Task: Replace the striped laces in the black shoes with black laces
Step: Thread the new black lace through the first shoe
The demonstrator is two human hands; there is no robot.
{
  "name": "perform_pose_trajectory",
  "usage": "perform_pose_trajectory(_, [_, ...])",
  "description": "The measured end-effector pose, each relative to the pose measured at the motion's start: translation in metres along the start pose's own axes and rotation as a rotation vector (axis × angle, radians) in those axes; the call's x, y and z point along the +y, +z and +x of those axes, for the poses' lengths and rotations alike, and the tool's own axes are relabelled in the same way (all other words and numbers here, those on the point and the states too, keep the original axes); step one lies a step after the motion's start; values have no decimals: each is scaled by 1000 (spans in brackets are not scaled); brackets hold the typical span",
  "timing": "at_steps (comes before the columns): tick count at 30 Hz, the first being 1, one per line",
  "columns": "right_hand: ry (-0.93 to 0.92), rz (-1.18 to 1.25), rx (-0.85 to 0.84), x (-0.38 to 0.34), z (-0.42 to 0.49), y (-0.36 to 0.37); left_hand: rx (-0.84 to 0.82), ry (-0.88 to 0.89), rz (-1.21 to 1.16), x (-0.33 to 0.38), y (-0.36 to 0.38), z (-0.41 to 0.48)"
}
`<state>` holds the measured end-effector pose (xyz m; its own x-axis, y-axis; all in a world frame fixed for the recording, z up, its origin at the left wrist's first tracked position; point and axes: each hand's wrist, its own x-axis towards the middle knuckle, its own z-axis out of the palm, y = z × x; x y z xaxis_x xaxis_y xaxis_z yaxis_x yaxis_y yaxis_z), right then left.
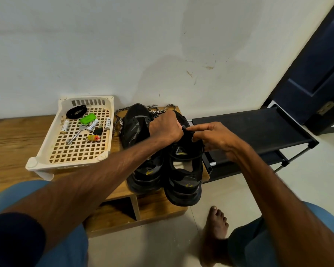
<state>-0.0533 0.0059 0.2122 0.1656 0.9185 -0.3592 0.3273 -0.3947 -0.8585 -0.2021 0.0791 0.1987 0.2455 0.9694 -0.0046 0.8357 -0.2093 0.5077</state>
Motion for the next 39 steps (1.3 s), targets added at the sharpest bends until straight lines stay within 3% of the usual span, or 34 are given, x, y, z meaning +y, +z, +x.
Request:
perform_pose_trajectory(13, [-43, -31, 18, 2, 7, 0, 75, 55, -31, -6, 5, -5])
perform_pose_trajectory(20, [-68, -67, -9, 2, 4, -1, 134, 112, 119, -2, 7, -6])
perform_pose_trajectory(26, [-84, -58, -108, -1, 2, -5, 32, 73, 83, -4, 1, -2])
perform_pose_trajectory(29, [-112, -64, -24, 0, 7, -2, -52, 37, 11, -6, -4, 1])
perform_pose_trajectory(32, [-239, -277, 165, 5, 19, 9, -80, 5, -41, -6, -6, 3])
perform_pose_trajectory(35, [-232, -307, 330, 7, 29, 17, -98, -21, -73, -6, -6, 5])
perform_pose_trajectory(39, [-269, -325, 384, 6, 34, 21, -110, -14, -93, -8, -5, 7])
